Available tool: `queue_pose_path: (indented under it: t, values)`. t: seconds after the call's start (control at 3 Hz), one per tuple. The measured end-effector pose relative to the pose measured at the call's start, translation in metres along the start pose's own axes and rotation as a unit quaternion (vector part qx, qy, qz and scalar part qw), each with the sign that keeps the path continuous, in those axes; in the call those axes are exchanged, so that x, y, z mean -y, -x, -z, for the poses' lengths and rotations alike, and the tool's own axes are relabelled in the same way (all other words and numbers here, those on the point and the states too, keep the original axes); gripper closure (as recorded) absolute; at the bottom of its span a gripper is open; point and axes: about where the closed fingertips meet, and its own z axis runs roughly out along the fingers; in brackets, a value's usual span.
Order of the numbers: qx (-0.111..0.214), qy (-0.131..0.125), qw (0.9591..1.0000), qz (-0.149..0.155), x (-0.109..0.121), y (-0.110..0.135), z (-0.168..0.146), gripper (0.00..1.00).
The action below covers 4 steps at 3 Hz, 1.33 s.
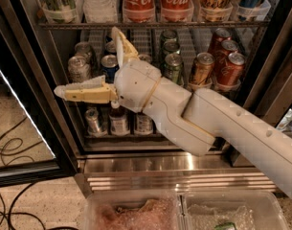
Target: Pick green can from top shelf of fridge
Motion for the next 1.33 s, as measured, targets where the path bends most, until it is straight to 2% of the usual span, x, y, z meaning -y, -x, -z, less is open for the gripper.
queue_pose_path:
  t: [0.67, 1.0, 1.33]
  values:
    - [-0.033, 0.035, 0.9988, -0.008, 0.008, 0.007, -0.020, 0.00]
    - [-0.030, 0.070, 0.9968, -0.026, 0.000, -0.006, -0.055, 0.00]
    - [-0.029, 0.068, 0.9970, -0.024, -0.002, -0.004, -0.056, 0.00]
